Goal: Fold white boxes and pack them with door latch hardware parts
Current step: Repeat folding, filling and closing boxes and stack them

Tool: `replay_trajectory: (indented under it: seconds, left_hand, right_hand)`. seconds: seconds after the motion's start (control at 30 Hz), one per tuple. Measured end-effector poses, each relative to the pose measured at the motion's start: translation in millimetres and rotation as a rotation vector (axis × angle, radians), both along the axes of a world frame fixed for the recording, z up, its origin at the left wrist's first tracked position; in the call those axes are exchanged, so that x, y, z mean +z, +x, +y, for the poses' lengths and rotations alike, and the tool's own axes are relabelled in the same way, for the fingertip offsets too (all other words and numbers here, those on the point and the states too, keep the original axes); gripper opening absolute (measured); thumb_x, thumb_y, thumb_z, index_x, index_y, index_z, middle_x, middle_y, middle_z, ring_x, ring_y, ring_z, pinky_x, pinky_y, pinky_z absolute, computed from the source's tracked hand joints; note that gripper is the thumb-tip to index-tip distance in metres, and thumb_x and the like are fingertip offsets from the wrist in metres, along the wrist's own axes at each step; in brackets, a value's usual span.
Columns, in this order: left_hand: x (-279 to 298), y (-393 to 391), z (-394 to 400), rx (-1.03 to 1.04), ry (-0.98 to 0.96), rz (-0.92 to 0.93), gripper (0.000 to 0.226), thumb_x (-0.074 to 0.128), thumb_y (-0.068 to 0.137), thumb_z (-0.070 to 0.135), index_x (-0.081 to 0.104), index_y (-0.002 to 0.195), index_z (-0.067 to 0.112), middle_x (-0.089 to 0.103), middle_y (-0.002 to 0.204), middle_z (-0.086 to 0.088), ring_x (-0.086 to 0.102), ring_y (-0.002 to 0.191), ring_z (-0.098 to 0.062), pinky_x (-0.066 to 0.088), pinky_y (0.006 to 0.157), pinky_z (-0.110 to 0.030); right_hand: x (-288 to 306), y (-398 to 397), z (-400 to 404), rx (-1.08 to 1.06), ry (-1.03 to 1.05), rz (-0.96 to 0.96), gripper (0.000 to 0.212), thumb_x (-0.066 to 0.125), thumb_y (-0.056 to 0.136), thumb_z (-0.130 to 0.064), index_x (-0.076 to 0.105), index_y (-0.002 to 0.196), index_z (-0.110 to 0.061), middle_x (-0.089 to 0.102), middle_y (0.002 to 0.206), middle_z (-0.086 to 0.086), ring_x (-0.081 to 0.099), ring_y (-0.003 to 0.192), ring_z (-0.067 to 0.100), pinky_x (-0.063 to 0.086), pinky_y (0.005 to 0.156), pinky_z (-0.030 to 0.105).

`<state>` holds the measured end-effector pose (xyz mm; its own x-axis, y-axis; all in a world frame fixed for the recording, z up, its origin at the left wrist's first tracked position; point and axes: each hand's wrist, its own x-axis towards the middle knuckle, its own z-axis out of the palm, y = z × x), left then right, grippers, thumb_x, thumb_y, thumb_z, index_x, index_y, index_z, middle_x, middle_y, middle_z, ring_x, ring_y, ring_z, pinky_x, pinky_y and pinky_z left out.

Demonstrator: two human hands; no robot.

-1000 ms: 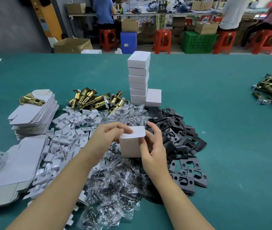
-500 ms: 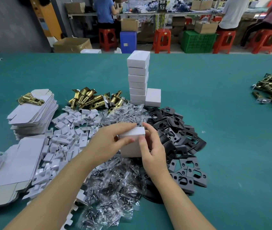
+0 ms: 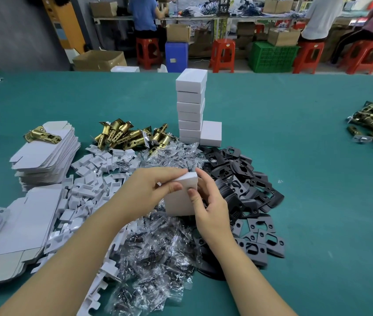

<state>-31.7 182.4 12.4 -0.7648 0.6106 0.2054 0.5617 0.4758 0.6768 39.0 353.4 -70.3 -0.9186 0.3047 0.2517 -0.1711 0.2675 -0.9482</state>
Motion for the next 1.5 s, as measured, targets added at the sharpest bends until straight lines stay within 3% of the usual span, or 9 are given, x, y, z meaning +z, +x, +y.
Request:
replay_trajectory:
  seconds: [0.1, 0.23, 0.37, 0.57, 0.7, 0.87, 1.03, 1.3, 1.5]
  left_hand:
    - [-0.6, 0.8, 1.3, -0.002, -0.029, 0.011, 0.045, 0.068, 0.094, 0.033, 0.061, 0.138, 0.037, 0.061, 0.131, 0.030, 0.052, 0.118, 0.016, 0.043, 0.093, -0.007]
    - [-2.7, 2.8, 2.6, -0.018, -0.064, 0.040, 0.054, 0.076, 0.090, 0.028, 0.058, 0.141, 0.036, 0.053, 0.128, 0.037, 0.047, 0.118, 0.019, 0.042, 0.086, -0.004]
    - [-2.0, 6.4, 3.2, -0.008, -0.025, 0.031, 0.047, 0.072, 0.093, 0.030, 0.061, 0.138, 0.038, 0.054, 0.125, 0.041, 0.049, 0.117, 0.018, 0.042, 0.085, -0.004]
    - [5.8, 7.8, 2.3, 0.001, 0.026, -0.033, 0.035, 0.066, 0.096, 0.038, 0.065, 0.129, 0.048, 0.064, 0.118, 0.039, 0.058, 0.111, 0.010, 0.044, 0.082, -0.005]
    - [12.1, 7.9, 4.7, -0.015, 0.033, -0.049, 0.025, 0.062, 0.092, 0.049, 0.065, 0.116, 0.059, 0.064, 0.114, 0.041, 0.059, 0.110, 0.011, 0.044, 0.081, -0.006]
    - [6.8, 0.3, 1.5, 0.022, -0.007, -0.010, 0.029, 0.069, 0.095, 0.031, 0.071, 0.121, 0.043, 0.064, 0.109, 0.040, 0.057, 0.108, 0.017, 0.043, 0.081, -0.002]
    - [10.1, -0.2, -0.5, 0.025, 0.029, -0.018, 0.030, 0.067, 0.096, 0.029, 0.069, 0.120, 0.047, 0.065, 0.111, 0.040, 0.061, 0.108, 0.013, 0.048, 0.089, -0.007]
    - [9.4, 3.0, 3.5, 0.051, 0.015, 0.051, 0.028, 0.071, 0.094, 0.023, 0.075, 0.121, 0.031, 0.073, 0.108, 0.023, 0.064, 0.100, 0.008, 0.044, 0.079, -0.004]
    - [7.7, 7.6, 6.5, 0.067, 0.013, 0.091, 0.028, 0.070, 0.095, 0.022, 0.075, 0.121, 0.031, 0.075, 0.106, 0.018, 0.066, 0.095, -0.002, 0.049, 0.078, -0.015]
  right_hand:
    - [1.5, 0.0, -0.6, 0.002, 0.003, -0.007, 0.043, 0.054, 0.099, -0.047, 0.045, 0.140, -0.054, 0.062, 0.132, -0.025, 0.059, 0.120, -0.006, 0.051, 0.092, 0.015]
    - [-0.5, -1.8, -0.3, -0.005, 0.003, 0.008, 0.047, 0.053, 0.100, -0.041, 0.049, 0.147, -0.036, 0.062, 0.130, -0.024, 0.058, 0.117, -0.009, 0.045, 0.089, 0.007]
    - [-0.5, -1.9, -0.1, 0.007, -0.015, -0.005, 0.040, 0.054, 0.103, -0.039, 0.047, 0.142, -0.045, 0.065, 0.131, -0.017, 0.061, 0.117, -0.005, 0.047, 0.088, 0.008]
    - [-2.5, -2.6, -0.5, 0.020, -0.019, -0.001, 0.050, 0.055, 0.101, -0.043, 0.049, 0.149, -0.031, 0.065, 0.134, -0.014, 0.061, 0.119, -0.003, 0.046, 0.089, 0.008]
    - [2.0, -1.0, -2.3, 0.011, -0.020, 0.001, 0.040, 0.053, 0.100, -0.046, 0.048, 0.140, -0.053, 0.063, 0.134, -0.019, 0.060, 0.119, -0.004, 0.048, 0.089, 0.010]
    - [5.3, -1.1, -3.2, -0.008, 0.015, -0.005, 0.046, 0.048, 0.103, -0.039, 0.041, 0.128, -0.076, 0.055, 0.136, -0.035, 0.053, 0.125, -0.010, 0.043, 0.092, 0.006]
    - [3.3, -2.9, -4.0, 0.020, -0.025, -0.026, 0.037, 0.040, 0.104, -0.045, 0.043, 0.128, -0.074, 0.053, 0.138, -0.034, 0.051, 0.127, -0.011, 0.045, 0.094, 0.009]
    - [4.9, -1.1, -3.4, 0.015, -0.078, -0.013, 0.034, 0.040, 0.103, -0.042, 0.047, 0.130, -0.063, 0.057, 0.138, -0.029, 0.053, 0.127, -0.007, 0.046, 0.098, 0.012]
    - [10.5, 0.4, -4.4, -0.007, -0.067, 0.034, 0.028, 0.042, 0.103, -0.051, 0.052, 0.128, -0.058, 0.060, 0.128, -0.038, 0.058, 0.121, -0.006, 0.046, 0.090, 0.009]
